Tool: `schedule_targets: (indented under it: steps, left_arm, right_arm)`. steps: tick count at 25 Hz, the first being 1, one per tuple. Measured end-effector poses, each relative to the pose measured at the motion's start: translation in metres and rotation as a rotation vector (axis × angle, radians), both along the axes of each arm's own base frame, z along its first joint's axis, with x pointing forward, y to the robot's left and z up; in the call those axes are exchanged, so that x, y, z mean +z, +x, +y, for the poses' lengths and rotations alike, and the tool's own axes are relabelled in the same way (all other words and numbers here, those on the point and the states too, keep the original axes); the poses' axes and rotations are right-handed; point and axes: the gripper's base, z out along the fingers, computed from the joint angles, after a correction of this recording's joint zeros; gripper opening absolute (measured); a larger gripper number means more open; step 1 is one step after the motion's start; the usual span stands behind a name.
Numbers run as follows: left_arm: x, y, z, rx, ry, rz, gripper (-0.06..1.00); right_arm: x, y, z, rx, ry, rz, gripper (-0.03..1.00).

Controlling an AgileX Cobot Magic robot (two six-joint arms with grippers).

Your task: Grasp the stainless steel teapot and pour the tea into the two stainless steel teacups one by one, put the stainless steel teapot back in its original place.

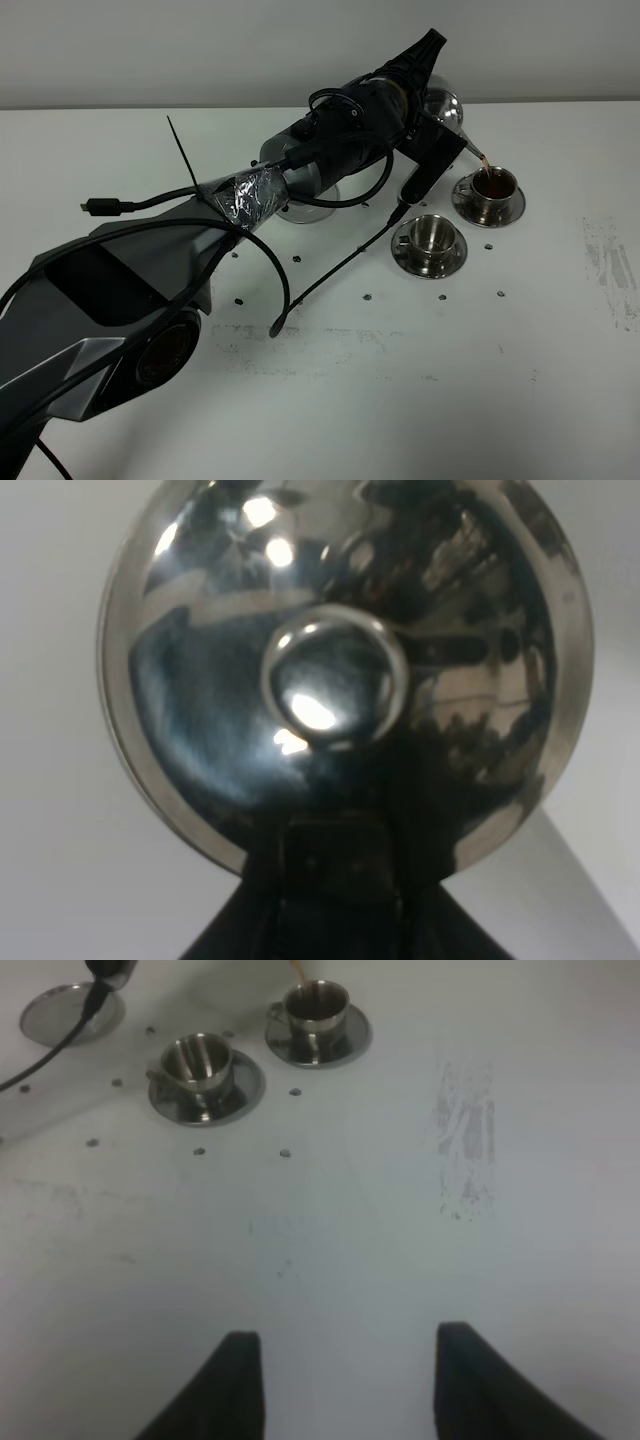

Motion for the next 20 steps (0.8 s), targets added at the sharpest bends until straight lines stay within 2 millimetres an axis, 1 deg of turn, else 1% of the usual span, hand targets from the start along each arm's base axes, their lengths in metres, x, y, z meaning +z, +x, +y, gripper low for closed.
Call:
schedule_targets:
  steps: [8, 15, 17, 20]
  left_arm:
    - [-0.0028, -0.0015, 0.0014, 0.061, -0.063, 0.054, 0.21]
    - [-0.0086, -0.0042, 0.0045, 0.123, -0.113, 0.148, 0.21]
    - [-0.0098, -0.0045, 0.0053, 0.150, -0.148, 0.175, 0.21]
    - [-0.0055, -0.0061, 0.0065, 0.213, -0.248, 0.231, 0.21]
  right_arm:
    - [0.0000, 0.0000, 0.0000, 0.000, 0.000, 0.000, 0.41]
    - [0.0000, 0.0000, 0.0000, 0.000, 0.000, 0.000, 0.41]
    - [0.0000, 0.0000, 0.0000, 0.000, 0.000, 0.000, 0.41]
    - [0.0000, 0.0000, 0.0000, 0.000, 0.000, 0.000, 0.41]
